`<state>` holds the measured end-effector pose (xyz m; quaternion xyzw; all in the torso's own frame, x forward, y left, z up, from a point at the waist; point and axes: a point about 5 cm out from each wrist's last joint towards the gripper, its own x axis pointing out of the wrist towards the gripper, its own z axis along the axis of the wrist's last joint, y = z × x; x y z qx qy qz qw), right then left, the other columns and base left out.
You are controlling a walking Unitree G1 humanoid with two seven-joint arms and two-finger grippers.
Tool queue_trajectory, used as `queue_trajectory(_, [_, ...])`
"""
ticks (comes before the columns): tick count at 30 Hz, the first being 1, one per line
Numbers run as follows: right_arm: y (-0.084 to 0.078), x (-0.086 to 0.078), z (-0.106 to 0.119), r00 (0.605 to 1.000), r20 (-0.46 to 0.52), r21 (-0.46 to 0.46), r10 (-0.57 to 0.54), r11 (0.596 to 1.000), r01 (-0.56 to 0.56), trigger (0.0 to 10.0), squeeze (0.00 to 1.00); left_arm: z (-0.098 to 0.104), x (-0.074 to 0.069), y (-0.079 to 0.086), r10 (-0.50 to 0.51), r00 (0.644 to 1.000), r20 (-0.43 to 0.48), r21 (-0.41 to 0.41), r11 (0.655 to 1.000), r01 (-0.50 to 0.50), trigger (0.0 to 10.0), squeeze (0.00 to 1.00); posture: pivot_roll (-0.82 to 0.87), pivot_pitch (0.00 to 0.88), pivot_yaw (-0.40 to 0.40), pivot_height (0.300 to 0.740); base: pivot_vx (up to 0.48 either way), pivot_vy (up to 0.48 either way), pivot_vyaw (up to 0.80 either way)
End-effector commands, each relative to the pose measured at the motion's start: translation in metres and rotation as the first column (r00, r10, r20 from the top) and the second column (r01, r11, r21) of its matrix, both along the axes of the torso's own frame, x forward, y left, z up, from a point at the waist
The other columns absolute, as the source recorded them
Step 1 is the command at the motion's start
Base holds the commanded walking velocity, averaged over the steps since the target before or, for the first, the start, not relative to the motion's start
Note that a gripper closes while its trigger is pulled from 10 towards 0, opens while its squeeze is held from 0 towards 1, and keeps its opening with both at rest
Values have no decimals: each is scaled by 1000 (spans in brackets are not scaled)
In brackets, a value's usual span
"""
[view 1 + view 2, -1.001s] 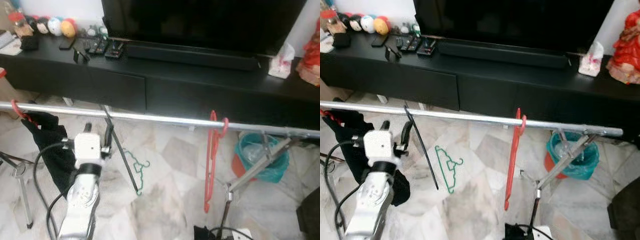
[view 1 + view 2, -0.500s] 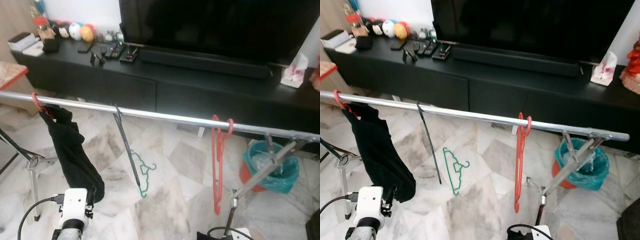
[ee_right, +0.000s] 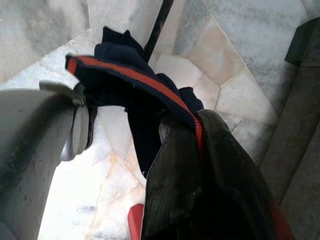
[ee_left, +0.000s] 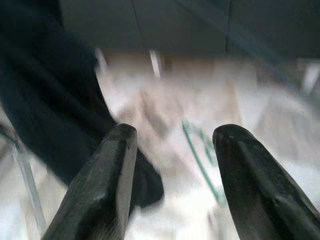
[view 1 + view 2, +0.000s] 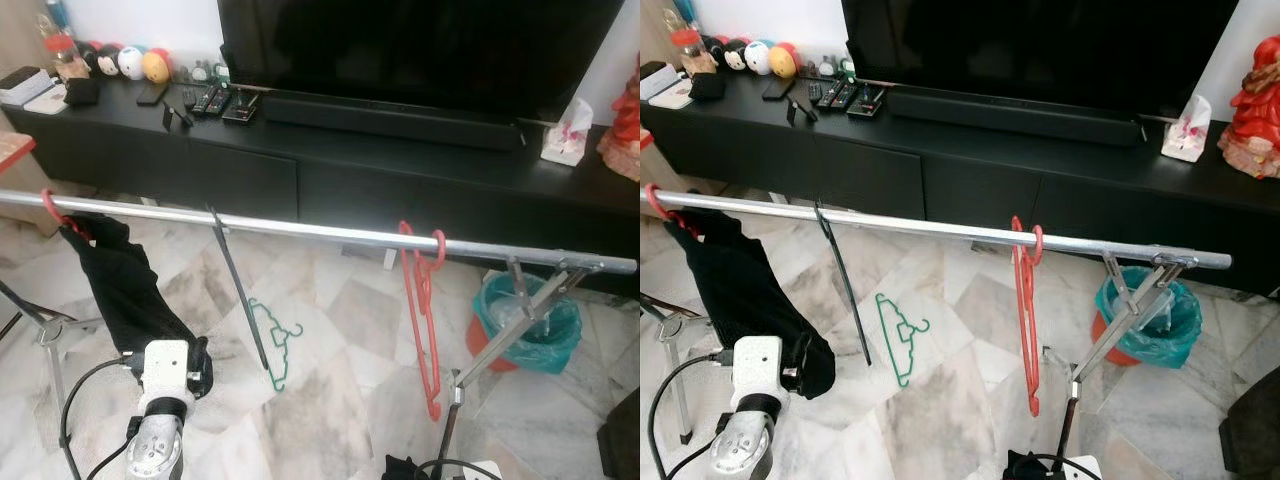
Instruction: Hang hanger
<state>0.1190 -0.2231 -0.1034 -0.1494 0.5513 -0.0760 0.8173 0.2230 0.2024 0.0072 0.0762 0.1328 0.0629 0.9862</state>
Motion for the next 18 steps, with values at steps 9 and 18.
queue_trajectory(9, [5, 3, 0, 1000, 6, 2, 8, 1000, -8, 10000, 0, -79, -72, 19, 66, 883, -464, 23, 998, -63, 10000, 0, 18, 66, -4, 740, 0, 0, 0])
queue_trajectory(18, [6, 3, 0, 1000, 8, 3, 7, 1000, -7, 10000, 0, -98, -96, 20, 62, 810, -584, 23, 998, -60, 10000, 0, 11, 55, -1, 740, 194, 0, 0])
